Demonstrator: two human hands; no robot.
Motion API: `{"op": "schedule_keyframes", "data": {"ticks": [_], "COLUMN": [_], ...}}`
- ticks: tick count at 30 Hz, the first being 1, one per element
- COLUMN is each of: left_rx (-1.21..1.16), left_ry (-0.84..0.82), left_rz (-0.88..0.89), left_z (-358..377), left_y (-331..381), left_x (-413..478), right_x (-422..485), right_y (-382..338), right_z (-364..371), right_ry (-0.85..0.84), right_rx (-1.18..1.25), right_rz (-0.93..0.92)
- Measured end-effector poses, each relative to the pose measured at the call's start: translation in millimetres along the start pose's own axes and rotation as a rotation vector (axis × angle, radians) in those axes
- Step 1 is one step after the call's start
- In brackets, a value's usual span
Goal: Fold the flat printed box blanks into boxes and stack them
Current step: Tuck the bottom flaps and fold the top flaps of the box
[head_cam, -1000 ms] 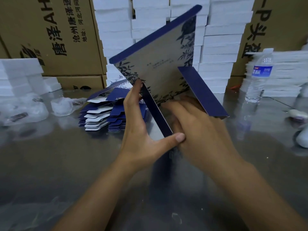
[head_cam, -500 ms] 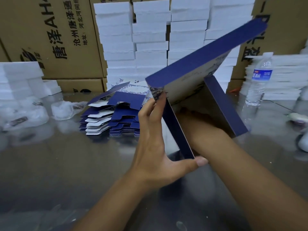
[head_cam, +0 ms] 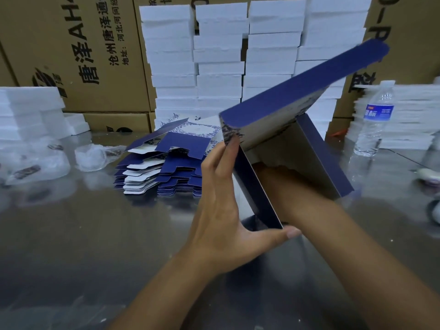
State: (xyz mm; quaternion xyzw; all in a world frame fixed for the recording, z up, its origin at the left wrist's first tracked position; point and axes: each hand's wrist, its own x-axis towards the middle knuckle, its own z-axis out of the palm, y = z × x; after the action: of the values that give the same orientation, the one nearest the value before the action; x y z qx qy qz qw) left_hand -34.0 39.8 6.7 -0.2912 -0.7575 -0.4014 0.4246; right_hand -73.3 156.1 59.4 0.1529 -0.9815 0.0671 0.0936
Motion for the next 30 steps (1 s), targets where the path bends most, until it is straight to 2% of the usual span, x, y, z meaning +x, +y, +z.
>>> {"op": "schedule_keyframes", "data": {"ticks": [3,5,7,12,15,20,22,26,30], "left_rx": [-0.021,-0.044,-0.067,-0.044,0.001,0.006,0.003,-0.007,-0.056], "left_ry": [0.058,0.106,0.148,0.184,0.191,0.189,0.173,0.135,0.084], "left_rz": [-0.034,-0.044,-0.044,-0.131,-0.201,-0.257,-0.275,-0.305,-0.326], "left_z": [-2,-2,-1,-4,-5,-6,-5,-6,-8], "left_y": [-6,-9,-11,-12,-11,-12,-11,-8,-9], "left_x": [3,4,3,4,4,4,3,3,4], "right_x": [-12,-26,-42,-50,-51,-55,-53,-51,-48], "right_y": [0,2,8,22,18,16,14,10,9], "right_z": [-9,-7,1,25,29,33,35,45,50], "right_ry": [0.141,0.414,0.659,0.924,0.869,0.609,0.608,0.721,0.738], "right_rx": [0.206,0.052,0.069,0.08,0.206,0.33,0.302,0.196,0.324], "right_rz": [-0.033,-0.124,-0.184,-0.378,-0.414,-0.442,-0.417,-0.4,-0.315]}}
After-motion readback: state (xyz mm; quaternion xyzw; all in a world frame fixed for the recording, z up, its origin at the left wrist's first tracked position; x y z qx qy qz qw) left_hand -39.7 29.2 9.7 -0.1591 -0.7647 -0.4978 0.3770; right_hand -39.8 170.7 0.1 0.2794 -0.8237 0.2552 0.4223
